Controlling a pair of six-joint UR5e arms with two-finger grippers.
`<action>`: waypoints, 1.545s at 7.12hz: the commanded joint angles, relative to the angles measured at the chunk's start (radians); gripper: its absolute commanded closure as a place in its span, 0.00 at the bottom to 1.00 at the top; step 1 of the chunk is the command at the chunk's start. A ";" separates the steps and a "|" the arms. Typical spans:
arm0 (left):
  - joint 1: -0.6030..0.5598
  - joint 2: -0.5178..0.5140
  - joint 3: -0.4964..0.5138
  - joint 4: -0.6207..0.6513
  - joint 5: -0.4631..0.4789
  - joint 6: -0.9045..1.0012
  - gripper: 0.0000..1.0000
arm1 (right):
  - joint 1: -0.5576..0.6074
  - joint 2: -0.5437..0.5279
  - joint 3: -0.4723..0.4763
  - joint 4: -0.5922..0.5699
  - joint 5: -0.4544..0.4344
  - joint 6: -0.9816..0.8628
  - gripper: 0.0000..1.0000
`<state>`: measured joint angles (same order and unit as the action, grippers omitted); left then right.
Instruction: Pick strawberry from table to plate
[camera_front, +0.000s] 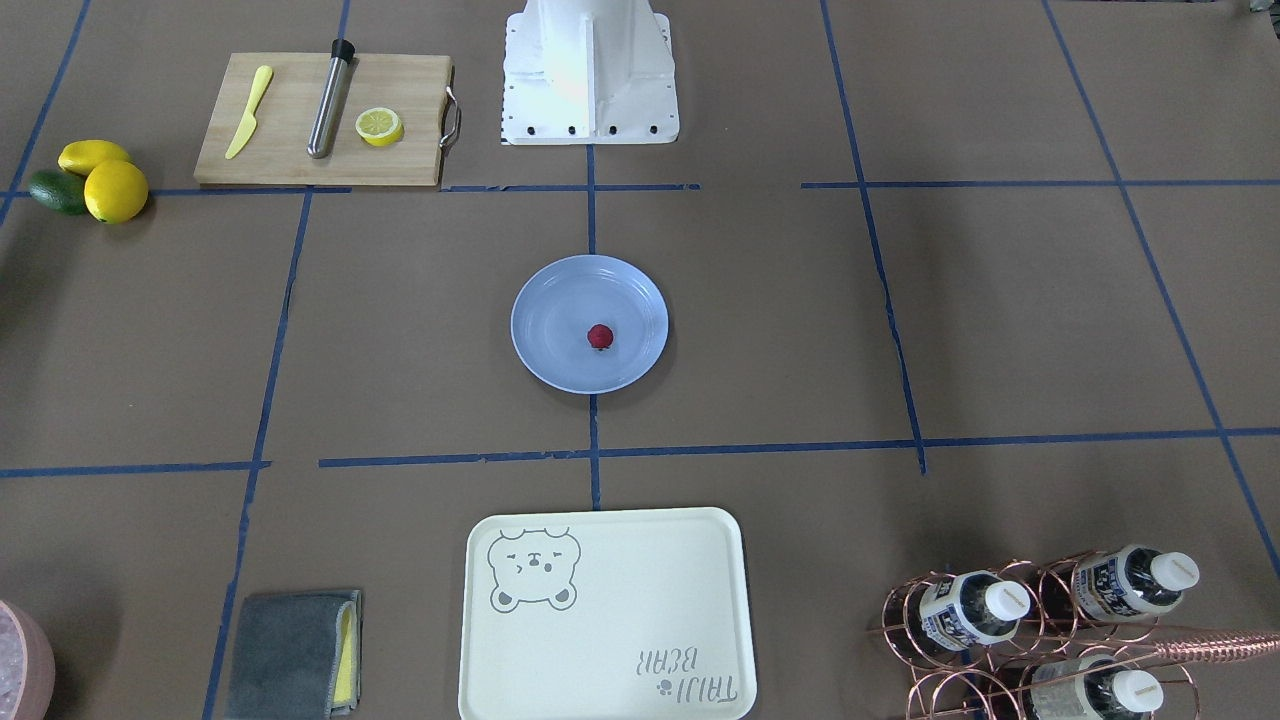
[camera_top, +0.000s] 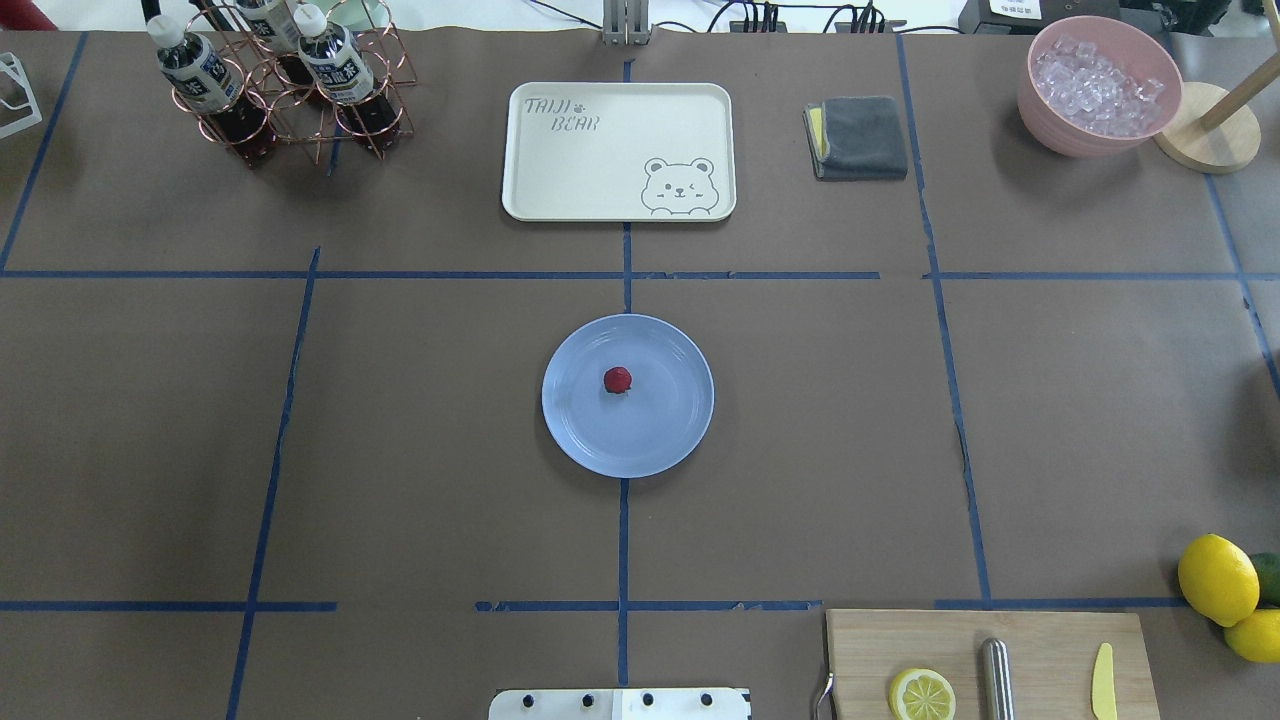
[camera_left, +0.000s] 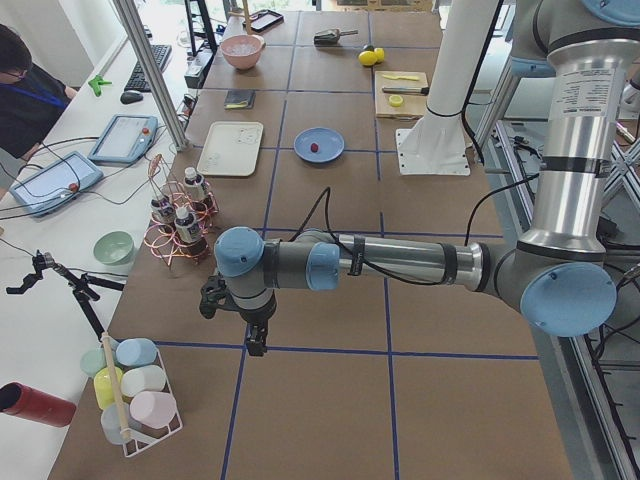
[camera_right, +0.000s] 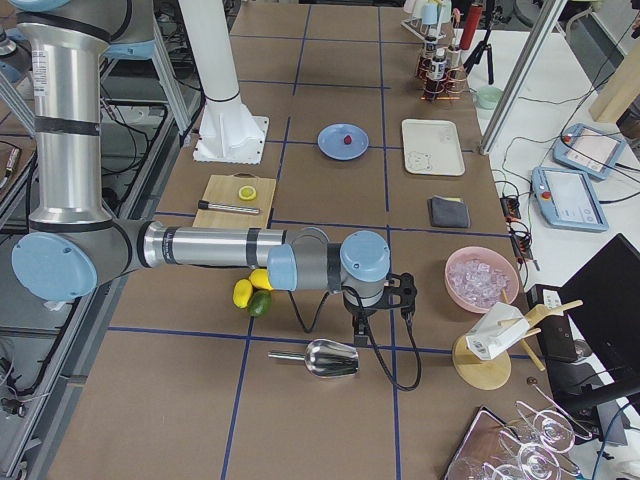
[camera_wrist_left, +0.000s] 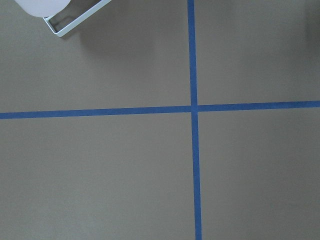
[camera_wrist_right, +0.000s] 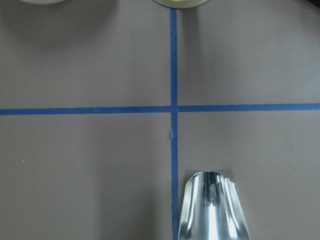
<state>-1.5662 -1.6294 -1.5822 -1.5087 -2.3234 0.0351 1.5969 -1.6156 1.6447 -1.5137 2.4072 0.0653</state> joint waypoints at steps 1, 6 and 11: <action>0.000 -0.001 -0.007 -0.034 -0.001 -0.001 0.00 | 0.000 0.017 0.013 0.016 0.004 -0.002 0.00; 0.002 -0.009 -0.018 -0.209 -0.005 -0.011 0.00 | -0.116 0.060 0.030 0.199 0.052 -0.002 0.00; 0.002 -0.004 -0.038 -0.208 -0.080 -0.012 0.00 | -0.132 0.062 0.037 0.202 0.050 -0.002 0.00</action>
<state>-1.5647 -1.6347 -1.6161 -1.7165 -2.4011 0.0232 1.4664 -1.5539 1.6813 -1.3118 2.4580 0.0630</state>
